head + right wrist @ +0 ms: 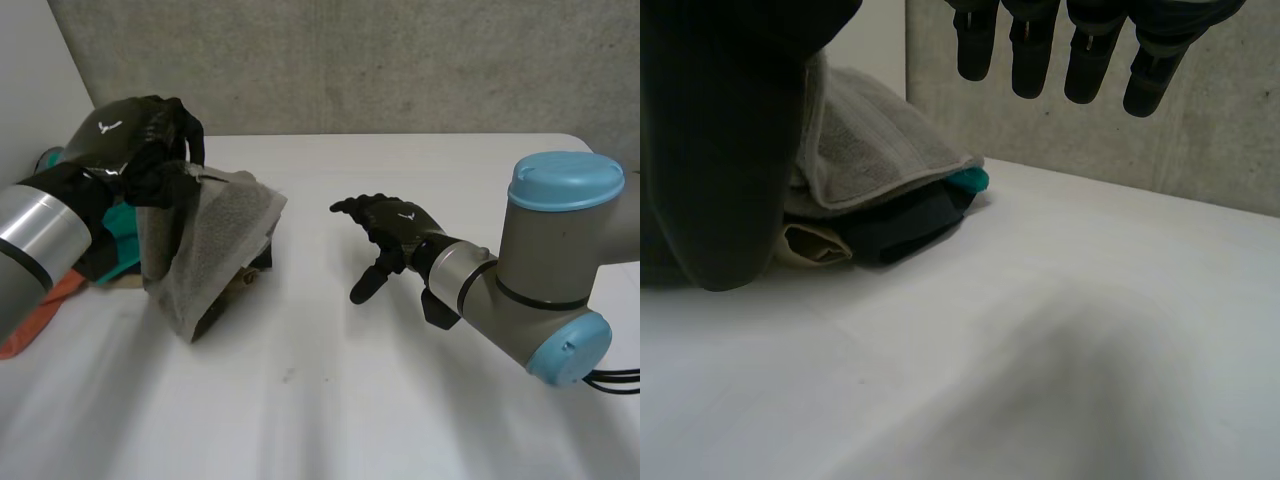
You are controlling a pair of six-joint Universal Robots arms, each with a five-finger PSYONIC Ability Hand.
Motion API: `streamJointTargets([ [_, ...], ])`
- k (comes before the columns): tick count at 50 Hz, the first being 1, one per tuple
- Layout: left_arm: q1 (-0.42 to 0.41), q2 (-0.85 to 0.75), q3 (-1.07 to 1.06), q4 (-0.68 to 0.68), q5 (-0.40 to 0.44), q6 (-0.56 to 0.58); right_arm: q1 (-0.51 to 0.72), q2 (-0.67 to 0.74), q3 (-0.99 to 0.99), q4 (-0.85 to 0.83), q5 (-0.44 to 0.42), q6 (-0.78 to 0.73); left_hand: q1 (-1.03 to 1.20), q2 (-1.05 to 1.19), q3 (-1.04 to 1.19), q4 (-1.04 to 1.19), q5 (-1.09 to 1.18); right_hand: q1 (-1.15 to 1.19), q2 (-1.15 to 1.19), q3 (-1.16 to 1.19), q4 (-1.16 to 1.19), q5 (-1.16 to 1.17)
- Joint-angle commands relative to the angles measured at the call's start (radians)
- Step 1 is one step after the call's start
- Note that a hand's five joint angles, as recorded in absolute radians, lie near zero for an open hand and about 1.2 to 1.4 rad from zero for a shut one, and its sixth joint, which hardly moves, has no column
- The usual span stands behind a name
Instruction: Fold the laundry.
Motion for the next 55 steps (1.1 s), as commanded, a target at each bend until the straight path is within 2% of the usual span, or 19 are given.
streamJointTargets([
  [1, 0.005, 0.07, 0.046, -0.077, 0.018, -0.023, 0.005, 0.094, -0.099, -0.034, -0.057, 0.109, 0.255, 0.204, 0.214, 0.198, 0.253, -0.048, -0.031, -0.027, -0.027, -0.047],
  [12, -0.046, 0.234, 0.08, -0.175, 0.027, -0.082, 0.158, 0.328, -0.367, -0.179, -0.066, 0.467, 0.255, 0.204, 0.214, 0.198, 0.253, -0.048, -0.031, -0.027, -0.027, -0.047],
  [18, -0.058, 0.311, 0.068, -0.178, 0.032, -0.117, 0.233, 0.413, -0.47, -0.254, -0.051, 0.571, 0.255, 0.204, 0.214, 0.198, 0.253, -0.019, -0.002, 0.002, 0.002, -0.018],
  [19, -0.059, 0.321, 0.066, -0.18, 0.033, -0.122, 0.241, 0.42, -0.483, -0.264, -0.043, 0.578, 0.255, 0.204, 0.214, 0.198, 0.253, 0.037, 0.053, 0.057, 0.058, 0.037],
  [21, -0.066, 0.345, 0.06, -0.184, 0.039, -0.128, 0.25, 0.436, -0.509, -0.285, -0.015, 0.591, 0.255, 0.204, 0.214, 0.198, 0.253, 0.403, 0.419, 0.423, 0.424, 0.403],
  [22, -0.064, 0.351, 0.056, -0.184, 0.041, -0.129, 0.249, 0.436, -0.515, -0.29, -0.011, 0.591, 0.255, 0.204, 0.214, 0.198, 0.253, 0.634, 0.651, 0.654, 0.655, 0.634],
  [23, -0.061, 0.359, 0.05, -0.181, 0.042, -0.129, 0.241, 0.433, -0.52, -0.293, -0.008, 0.58, 0.255, 0.204, 0.214, 0.198, 0.253, 1.136, 1.153, 1.157, 1.157, 1.137],
  [25, -0.052, 0.362, 0.045, -0.18, 0.039, -0.131, 0.22, 0.421, -0.514, -0.29, -0.006, 0.56, 0.255, 0.204, 0.214, 0.198, 0.253, 1.174, 1.191, 1.194, 1.195, 1.174],
  [30, 0.019, 0.341, 0.046, -0.155, 0.041, -0.141, 0.109, 0.295, -0.426, -0.27, 0.014, 0.402, 0.255, 0.204, 0.214, 0.198, 0.253, 1.174, 1.191, 1.194, 1.195, 1.174],
  [33, 0.058, 0.313, 0.051, -0.123, 0.041, -0.154, 0.015, 0.107, -0.305, -0.284, 0.038, 0.176, 0.255, 0.204, 0.214, 0.198, 0.253, 1.174, 1.191, 1.194, 1.195, 1.174],
  [35, 0.077, 0.299, 0.051, -0.102, 0.038, -0.164, -0.024, 0.027, -0.261, -0.285, 0.037, 0.099, 0.255, 0.204, 0.214, 0.198, 0.253, 1.174, 1.191, 1.194, 1.195, 1.174],
  [36, 0.086, 0.279, 0.05, -0.082, 0.032, -0.178, -0.058, -0.068, -0.212, -0.285, 0.022, 0.031, 0.255, 0.204, 0.214, 0.198, 0.253, 1.174, 1.191, 1.194, 1.195, 1.174],
  [39, 0.077, 0.233, 0.04, -0.034, 0.018, -0.21, -0.093, -0.194, -0.158, -0.264, -0.015, -0.015, 0.255, 0.204, 0.214, 0.198, 0.253, 1.174, 1.191, 1.194, 1.195, 1.174],
  [45, -0.013, 0.12, 0.017, 0.043, -0.046, -0.23, -0.177, -0.394, -0.067, -0.14, -0.119, -0.06, 0.255, 0.204, 0.214, 0.198, 0.253, 1.174, 1.191, 1.194, 1.195, 1.174],
  [48, -0.055, 0.069, 0.011, 0.061, -0.073, -0.226, -0.207, -0.452, -0.038, -0.087, -0.135, -0.093, 0.255, 0.204, 0.214, 0.198, 0.253, 1.174, 1.191, 1.194, 1.195, 1.174],
  [55, -0.228, -0.112, 0.005, 0.107, -0.105, -0.203, -0.264, -0.532, 0.091, 0.022, -0.136, -0.264, 0.255, 0.204, 0.214, 0.198, 0.253, 1.174, 1.191, 1.194, 1.195, 1.174],
])
